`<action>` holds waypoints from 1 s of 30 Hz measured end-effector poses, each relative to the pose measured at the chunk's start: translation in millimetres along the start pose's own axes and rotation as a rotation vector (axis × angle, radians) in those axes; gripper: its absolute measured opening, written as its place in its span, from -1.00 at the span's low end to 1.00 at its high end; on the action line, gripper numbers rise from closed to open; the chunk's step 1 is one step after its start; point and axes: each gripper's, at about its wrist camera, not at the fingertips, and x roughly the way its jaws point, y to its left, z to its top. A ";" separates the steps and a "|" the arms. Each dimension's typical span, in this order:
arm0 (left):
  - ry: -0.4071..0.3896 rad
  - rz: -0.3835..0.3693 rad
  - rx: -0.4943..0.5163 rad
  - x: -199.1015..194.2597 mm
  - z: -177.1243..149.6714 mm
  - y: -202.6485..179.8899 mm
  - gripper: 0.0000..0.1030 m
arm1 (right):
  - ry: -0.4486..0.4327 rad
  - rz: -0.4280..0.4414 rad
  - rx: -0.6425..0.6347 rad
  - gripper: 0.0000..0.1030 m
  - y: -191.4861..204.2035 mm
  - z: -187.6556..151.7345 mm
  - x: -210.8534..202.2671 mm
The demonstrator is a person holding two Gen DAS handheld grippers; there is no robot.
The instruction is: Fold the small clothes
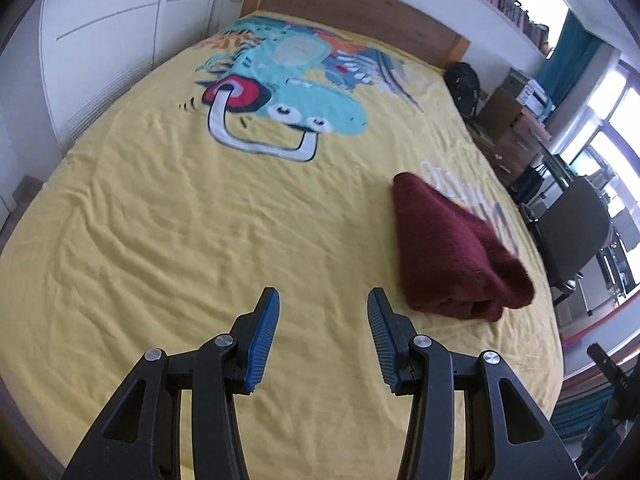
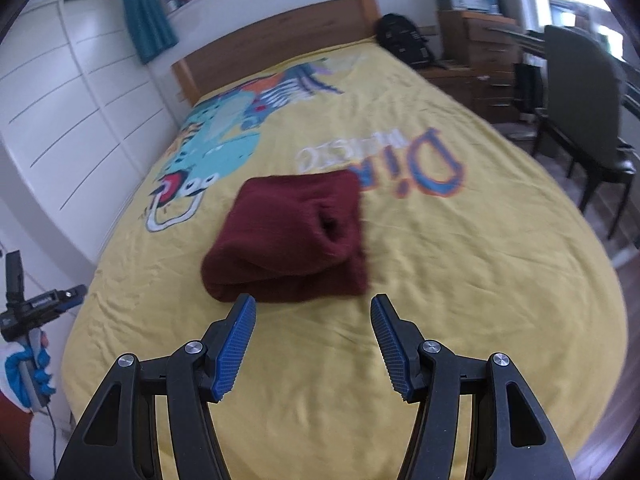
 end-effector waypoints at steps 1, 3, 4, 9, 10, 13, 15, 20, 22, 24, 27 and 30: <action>0.011 0.002 -0.006 6.6 0.6 3.3 -0.22 | 0.011 0.011 -0.012 0.19 7.2 5.8 12.9; 0.030 0.005 -0.014 19.0 1.5 7.6 -0.22 | 0.025 0.033 -0.028 0.19 17.5 14.8 31.9; 0.038 0.008 -0.016 25.5 1.0 9.6 -0.22 | 0.034 0.047 -0.039 0.19 24.6 20.9 44.8; 0.075 0.007 -0.033 58.4 4.6 18.8 -0.22 | 0.060 0.087 -0.076 0.19 46.8 44.1 93.3; 0.081 0.007 -0.036 63.5 4.6 20.1 -0.22 | 0.066 0.091 -0.086 0.19 50.8 49.4 106.0; 0.096 0.014 -0.046 79.5 5.8 24.1 -0.22 | 0.073 0.091 -0.095 0.19 53.9 58.2 129.7; 0.106 0.019 -0.054 88.6 7.2 26.9 -0.22 | 0.073 0.087 -0.093 0.19 50.3 64.8 145.7; 0.121 0.026 -0.060 112.1 13.5 26.0 -0.22 | 0.075 0.062 -0.067 0.19 25.2 72.7 177.7; 0.131 0.027 -0.053 123.1 15.6 19.9 -0.22 | 0.087 0.046 -0.053 0.19 7.0 68.0 187.6; 0.142 0.019 -0.051 134.8 17.2 15.1 -0.22 | 0.102 0.033 -0.029 0.19 -12.3 62.1 195.4; 0.164 0.005 -0.043 151.8 16.0 6.0 -0.22 | 0.128 0.039 0.028 0.19 -45.4 45.8 205.5; 0.186 -0.009 -0.028 165.9 14.3 -4.2 -0.22 | 0.136 0.040 0.042 0.19 -61.4 31.9 209.1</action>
